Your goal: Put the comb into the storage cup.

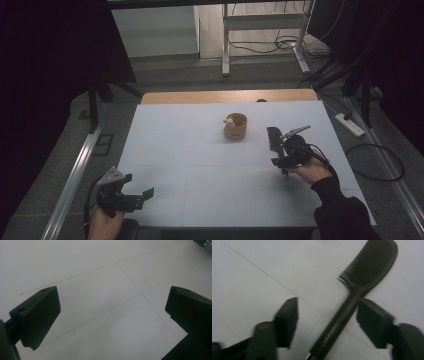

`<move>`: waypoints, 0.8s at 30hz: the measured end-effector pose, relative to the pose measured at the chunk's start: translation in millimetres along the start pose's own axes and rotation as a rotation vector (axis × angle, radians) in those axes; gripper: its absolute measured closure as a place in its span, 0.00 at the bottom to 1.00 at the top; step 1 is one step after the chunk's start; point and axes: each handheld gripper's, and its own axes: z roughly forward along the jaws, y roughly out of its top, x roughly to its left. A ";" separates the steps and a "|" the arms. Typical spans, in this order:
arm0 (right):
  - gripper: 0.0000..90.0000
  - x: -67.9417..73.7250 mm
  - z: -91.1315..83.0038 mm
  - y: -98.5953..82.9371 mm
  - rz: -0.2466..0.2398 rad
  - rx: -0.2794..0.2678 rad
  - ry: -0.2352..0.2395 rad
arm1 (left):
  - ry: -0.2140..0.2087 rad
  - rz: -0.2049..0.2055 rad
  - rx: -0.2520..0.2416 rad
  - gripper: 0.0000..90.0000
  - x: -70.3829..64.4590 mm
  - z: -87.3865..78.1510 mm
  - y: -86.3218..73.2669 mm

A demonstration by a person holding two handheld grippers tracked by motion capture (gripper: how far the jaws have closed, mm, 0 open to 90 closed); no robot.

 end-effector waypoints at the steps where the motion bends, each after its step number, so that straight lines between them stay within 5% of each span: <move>1: 0.51 -1.1 0.0 0.7 0.001 -0.003 0.009 | 0.000 0.000 0.001 0.01 0.0 0.0 0.0; 9: 1.00 -6.1 3.1 4.5 -0.033 0.014 0.071 | -0.003 0.002 0.001 0.01 -0.2 0.1 0.1; 24: 1.00 -1.7 21.1 -2.2 -0.077 0.056 0.064 | -0.005 0.006 0.000 0.01 -0.3 -0.2 -0.1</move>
